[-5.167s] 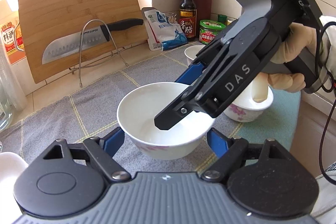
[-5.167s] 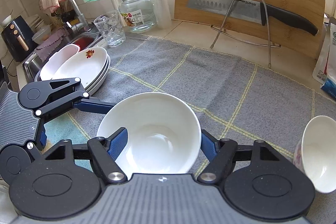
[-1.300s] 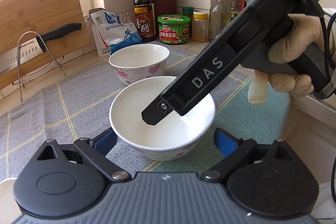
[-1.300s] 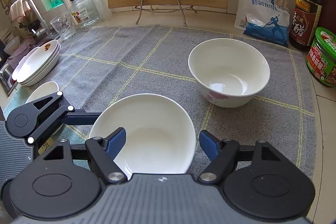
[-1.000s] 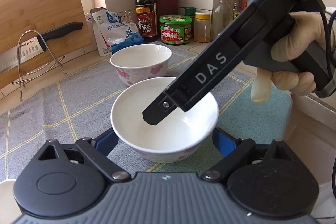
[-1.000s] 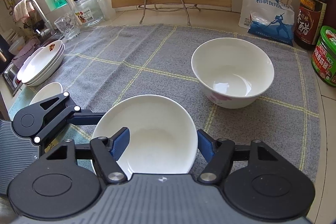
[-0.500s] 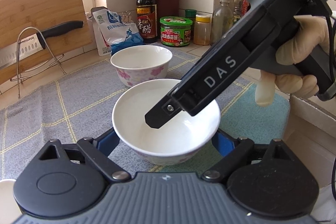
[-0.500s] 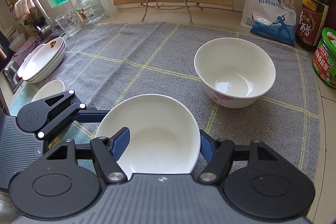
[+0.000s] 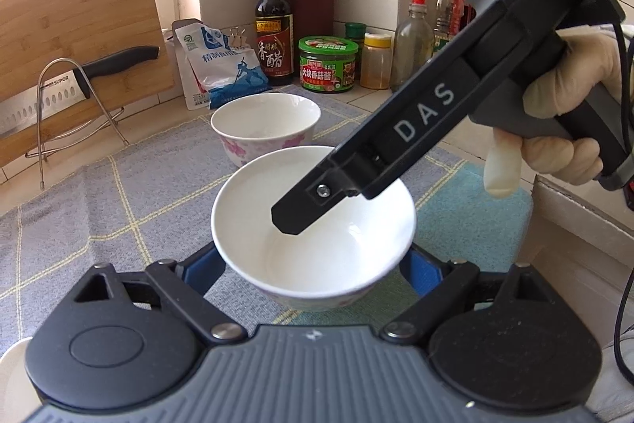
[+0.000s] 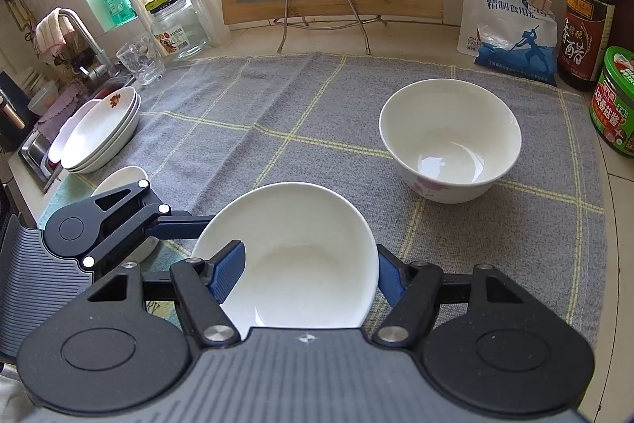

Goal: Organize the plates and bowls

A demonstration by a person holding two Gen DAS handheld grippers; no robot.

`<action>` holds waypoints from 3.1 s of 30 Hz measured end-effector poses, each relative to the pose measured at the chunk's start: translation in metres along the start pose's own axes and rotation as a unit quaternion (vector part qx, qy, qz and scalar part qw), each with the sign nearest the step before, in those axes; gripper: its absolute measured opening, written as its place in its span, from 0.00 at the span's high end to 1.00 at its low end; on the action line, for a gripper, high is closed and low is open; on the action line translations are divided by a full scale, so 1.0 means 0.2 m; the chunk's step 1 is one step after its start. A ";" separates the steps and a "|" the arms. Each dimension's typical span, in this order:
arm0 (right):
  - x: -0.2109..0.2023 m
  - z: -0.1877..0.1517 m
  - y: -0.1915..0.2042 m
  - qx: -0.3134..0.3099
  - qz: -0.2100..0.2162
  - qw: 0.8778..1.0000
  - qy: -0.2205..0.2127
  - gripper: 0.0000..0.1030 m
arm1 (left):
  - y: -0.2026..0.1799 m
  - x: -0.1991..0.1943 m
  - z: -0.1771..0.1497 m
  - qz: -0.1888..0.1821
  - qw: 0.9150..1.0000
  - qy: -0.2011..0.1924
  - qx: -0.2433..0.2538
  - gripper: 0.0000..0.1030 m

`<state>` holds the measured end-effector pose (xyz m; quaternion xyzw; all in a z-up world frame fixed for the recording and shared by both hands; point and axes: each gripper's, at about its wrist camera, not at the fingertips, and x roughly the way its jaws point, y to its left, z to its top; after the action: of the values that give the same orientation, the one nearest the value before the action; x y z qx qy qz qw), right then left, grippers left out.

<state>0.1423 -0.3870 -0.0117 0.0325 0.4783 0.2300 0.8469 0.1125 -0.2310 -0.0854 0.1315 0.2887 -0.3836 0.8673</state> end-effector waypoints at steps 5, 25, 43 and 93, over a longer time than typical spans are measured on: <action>-0.05 0.02 0.08 -0.010 0.011 1.000 -0.007 0.28 | 0.01 -0.08 0.01 0.004 1.000 0.003 -0.003 0.09; -0.01 0.12 0.50 -0.046 0.038 0.998 -0.028 0.27 | 0.20 -0.46 -0.08 0.036 0.999 0.000 -0.026 0.09; 0.21 0.20 0.84 -0.066 0.050 0.996 -0.015 0.27 | 0.44 -0.69 -0.26 0.058 0.997 0.004 -0.046 0.09; 0.39 0.16 0.87 -0.026 0.028 0.999 0.002 0.18 | 0.56 -0.58 -0.36 0.030 0.998 0.037 -0.036 0.09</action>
<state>0.1399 -0.1943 -0.0090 0.0232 0.4724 0.2662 0.8399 0.1043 -0.0549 -0.0732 0.1226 0.3299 -0.3418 0.8714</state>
